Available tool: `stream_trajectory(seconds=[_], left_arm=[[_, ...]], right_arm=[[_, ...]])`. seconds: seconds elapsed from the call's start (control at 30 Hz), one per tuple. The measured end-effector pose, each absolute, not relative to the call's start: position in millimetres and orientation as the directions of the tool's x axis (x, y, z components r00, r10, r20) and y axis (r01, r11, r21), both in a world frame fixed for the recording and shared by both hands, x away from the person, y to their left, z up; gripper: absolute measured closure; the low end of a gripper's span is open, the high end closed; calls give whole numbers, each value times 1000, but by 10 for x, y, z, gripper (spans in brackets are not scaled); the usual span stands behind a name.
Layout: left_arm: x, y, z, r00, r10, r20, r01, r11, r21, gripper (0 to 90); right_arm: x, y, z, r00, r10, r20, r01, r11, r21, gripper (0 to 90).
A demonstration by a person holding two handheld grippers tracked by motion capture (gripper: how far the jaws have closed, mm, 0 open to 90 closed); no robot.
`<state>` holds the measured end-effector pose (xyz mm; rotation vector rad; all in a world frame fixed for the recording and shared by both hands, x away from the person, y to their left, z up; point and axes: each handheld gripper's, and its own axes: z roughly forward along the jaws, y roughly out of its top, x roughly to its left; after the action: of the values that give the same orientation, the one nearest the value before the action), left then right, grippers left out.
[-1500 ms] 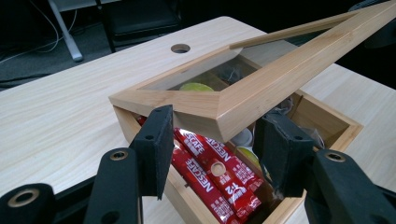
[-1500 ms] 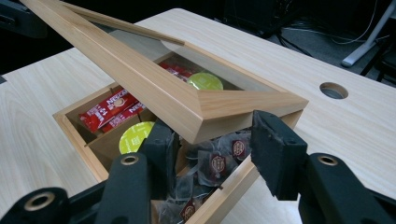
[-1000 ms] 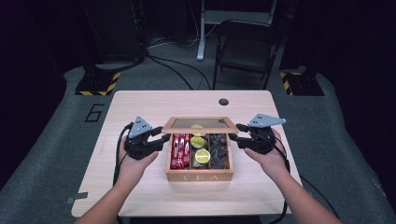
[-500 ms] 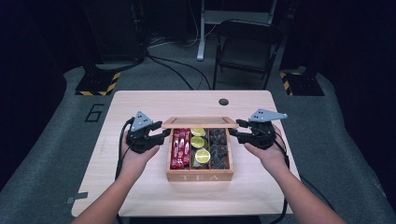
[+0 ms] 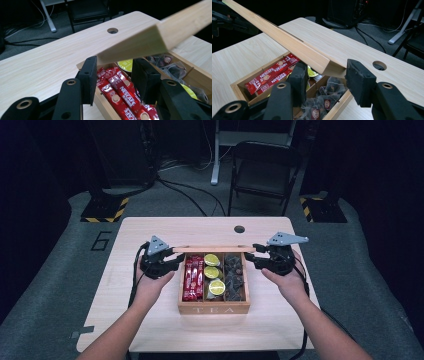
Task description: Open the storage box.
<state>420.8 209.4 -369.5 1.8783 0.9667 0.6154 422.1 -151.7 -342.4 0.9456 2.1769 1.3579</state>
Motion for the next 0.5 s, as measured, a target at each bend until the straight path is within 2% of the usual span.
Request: stream_trajectory(seconds=[0.5], left_arm=[[4254,2045,-3626,555,829,61,342,-295,892,589]], right_arm=[[4267,-1530,-3406,-692,721,25,331,287,899,519]])
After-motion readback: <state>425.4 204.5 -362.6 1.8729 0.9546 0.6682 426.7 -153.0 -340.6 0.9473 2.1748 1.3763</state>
